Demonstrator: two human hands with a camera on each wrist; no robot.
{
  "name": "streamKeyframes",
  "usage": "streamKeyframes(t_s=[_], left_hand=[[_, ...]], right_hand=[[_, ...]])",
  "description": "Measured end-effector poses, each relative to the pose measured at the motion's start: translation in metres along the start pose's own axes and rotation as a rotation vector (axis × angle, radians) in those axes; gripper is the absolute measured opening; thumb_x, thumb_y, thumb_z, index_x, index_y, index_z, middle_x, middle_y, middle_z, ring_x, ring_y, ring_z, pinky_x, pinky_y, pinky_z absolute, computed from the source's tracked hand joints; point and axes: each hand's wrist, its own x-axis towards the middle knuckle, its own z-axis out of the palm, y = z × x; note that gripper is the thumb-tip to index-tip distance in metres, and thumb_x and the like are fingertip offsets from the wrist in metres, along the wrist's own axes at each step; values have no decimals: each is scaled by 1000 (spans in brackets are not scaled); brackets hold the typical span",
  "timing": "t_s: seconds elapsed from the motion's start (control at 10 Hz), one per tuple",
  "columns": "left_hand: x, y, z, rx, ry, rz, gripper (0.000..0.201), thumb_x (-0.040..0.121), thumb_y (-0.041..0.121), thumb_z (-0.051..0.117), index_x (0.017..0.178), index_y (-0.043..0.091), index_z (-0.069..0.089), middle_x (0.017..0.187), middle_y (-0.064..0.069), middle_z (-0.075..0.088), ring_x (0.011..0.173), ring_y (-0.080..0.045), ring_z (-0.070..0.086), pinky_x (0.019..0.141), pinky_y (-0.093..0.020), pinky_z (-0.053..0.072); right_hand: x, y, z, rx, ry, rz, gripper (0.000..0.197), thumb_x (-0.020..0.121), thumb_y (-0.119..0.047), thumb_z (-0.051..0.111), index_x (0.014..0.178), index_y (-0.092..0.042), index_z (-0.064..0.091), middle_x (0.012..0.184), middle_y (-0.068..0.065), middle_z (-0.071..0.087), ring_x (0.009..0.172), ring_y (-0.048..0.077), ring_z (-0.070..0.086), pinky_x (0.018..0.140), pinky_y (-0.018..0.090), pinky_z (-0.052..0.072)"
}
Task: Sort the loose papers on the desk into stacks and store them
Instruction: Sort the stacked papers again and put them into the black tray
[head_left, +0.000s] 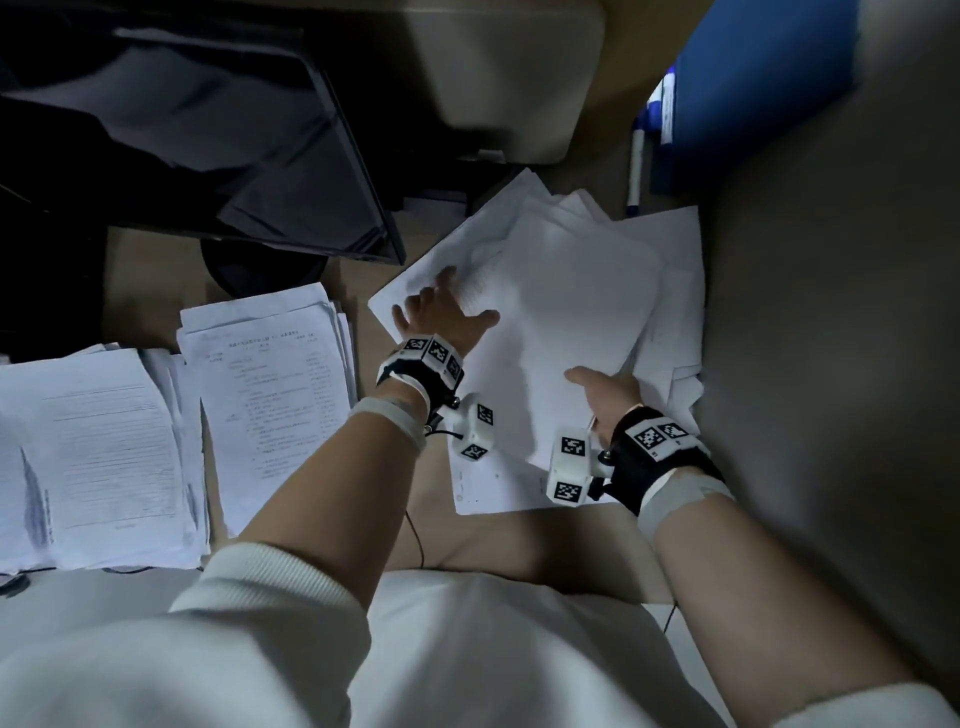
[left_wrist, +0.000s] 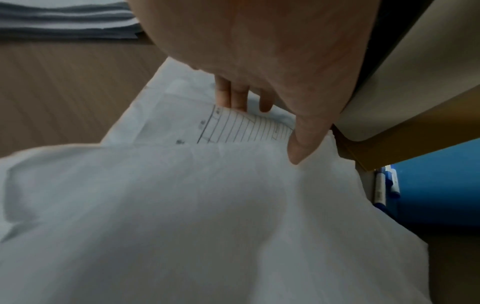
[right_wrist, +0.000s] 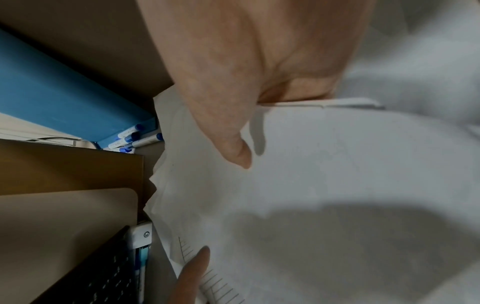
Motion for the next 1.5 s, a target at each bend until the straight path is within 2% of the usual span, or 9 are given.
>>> streamKeyframes(t_s=[0.3,0.5,0.6,0.8,0.9,1.1,1.2,1.3,1.5], left_hand=[[-31,-20,17,-468,-69,-62,39,100,27,48,130,1,50,130,-23,57,120,-38,55,99,-38,42],[-57,-49,30,-736,-53,-163,18,94,9,54,113,9,54,102,-15,62,86,-25,58,69,-24,39],[-69,-65,35,-682,-57,-146,24,95,14,56,117,6,63,99,-10,64,93,-28,62,73,-23,41],[-85,-75,50,-816,-20,-253,20,90,27,63,99,9,65,94,-17,73,82,-31,70,79,-39,59],[-94,-67,50,-812,-95,-171,25,93,27,62,107,6,62,94,-17,69,73,-32,67,64,-32,56],[-110,-54,47,-656,-241,-104,34,100,39,52,120,13,63,113,-20,66,106,-37,64,93,-43,54],[-114,-47,39,-636,-311,-133,20,97,27,57,101,9,65,95,-17,64,96,-36,66,86,-46,59],[-118,-42,42,-543,-459,-170,31,96,16,62,122,1,59,99,-10,64,90,-28,67,86,-39,59],[-112,-57,48,-666,-334,-260,57,73,25,78,120,1,56,111,-16,67,92,-32,67,82,-44,59]], right_hand=[[-4,4,9,-76,156,-74,49,94,-16,63,137,2,48,136,12,57,121,32,56,101,38,45],[-8,26,6,-104,170,-122,43,89,-2,58,131,-3,52,131,16,61,112,31,61,96,40,50],[-18,36,2,-154,68,-78,63,86,-18,74,140,-2,46,136,11,56,119,30,56,97,37,46],[-20,54,-16,-140,276,-90,43,91,-16,59,129,4,55,130,18,63,109,33,62,90,36,49],[-16,62,-25,-96,336,-53,47,93,-14,56,137,1,49,137,18,57,121,35,58,101,41,48],[-7,87,-26,-37,244,48,64,94,-23,61,146,5,35,147,24,43,133,40,46,109,49,40],[-14,88,-24,56,211,144,79,78,-38,78,139,0,45,132,16,58,114,35,60,99,45,50],[-14,92,-24,113,186,164,81,66,-47,85,126,-2,55,115,13,67,98,32,66,90,42,55],[-17,91,-29,-80,169,54,37,91,-21,65,122,1,61,123,12,65,106,30,64,83,32,49]])
